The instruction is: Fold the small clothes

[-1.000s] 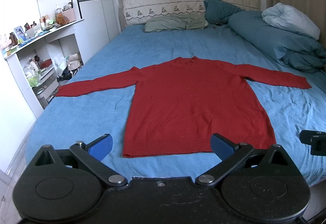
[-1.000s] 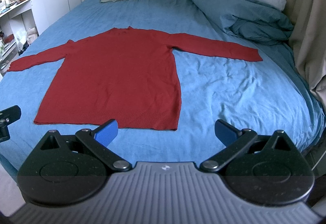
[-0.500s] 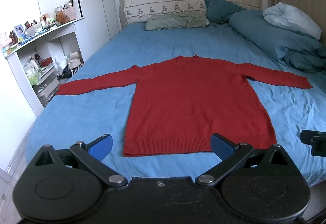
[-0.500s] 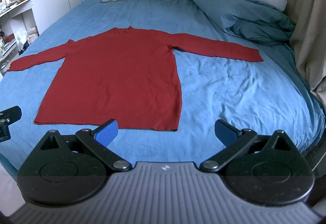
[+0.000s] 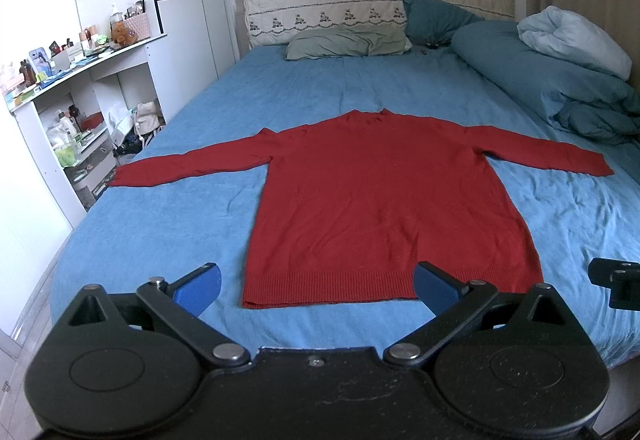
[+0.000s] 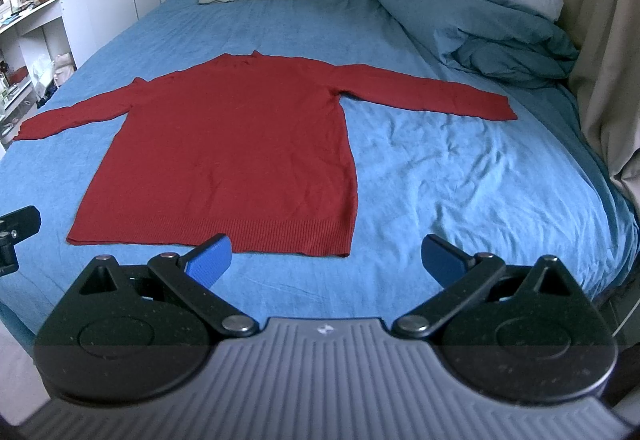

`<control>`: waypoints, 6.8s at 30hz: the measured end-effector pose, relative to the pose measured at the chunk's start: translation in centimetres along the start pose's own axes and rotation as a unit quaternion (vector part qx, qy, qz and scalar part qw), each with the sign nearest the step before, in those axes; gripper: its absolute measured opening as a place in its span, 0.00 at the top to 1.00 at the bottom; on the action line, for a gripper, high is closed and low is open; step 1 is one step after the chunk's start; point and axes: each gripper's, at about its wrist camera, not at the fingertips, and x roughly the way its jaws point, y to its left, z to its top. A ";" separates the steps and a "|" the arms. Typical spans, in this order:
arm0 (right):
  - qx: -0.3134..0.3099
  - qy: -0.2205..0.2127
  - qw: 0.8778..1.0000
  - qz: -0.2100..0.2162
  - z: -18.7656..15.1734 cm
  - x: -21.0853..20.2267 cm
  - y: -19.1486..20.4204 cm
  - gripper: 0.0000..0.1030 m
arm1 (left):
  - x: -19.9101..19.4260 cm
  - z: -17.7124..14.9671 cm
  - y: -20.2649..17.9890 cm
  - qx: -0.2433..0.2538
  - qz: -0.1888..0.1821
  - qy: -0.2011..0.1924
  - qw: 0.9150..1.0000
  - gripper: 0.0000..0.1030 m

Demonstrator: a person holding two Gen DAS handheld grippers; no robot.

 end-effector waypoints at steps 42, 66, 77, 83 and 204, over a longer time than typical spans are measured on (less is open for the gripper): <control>0.056 -0.074 0.993 -0.067 6.6 -0.8 -11.2 0.00 | 2.1 10.2 -4.8 0.000 -0.058 -0.074 0.996 0.00; 0.283 -0.033 0.941 -0.183 13.5 40.2 -30.3 0.00 | 46.4 22.6 -20.3 0.042 -0.123 0.092 0.987 0.00; 0.297 -0.036 0.931 -0.209 16.2 46.0 -33.6 0.15 | 53.1 22.1 -25.6 0.080 -0.109 0.138 0.981 0.00; 0.299 -0.024 0.932 -0.205 17.8 46.1 -33.5 0.69 | 53.6 22.3 -25.0 0.083 -0.125 0.147 0.978 0.00; -0.018 0.030 0.994 0.106 23.1 46.3 -0.3 0.01 | 48.3 17.3 4.4 -0.025 -0.035 0.103 0.994 0.29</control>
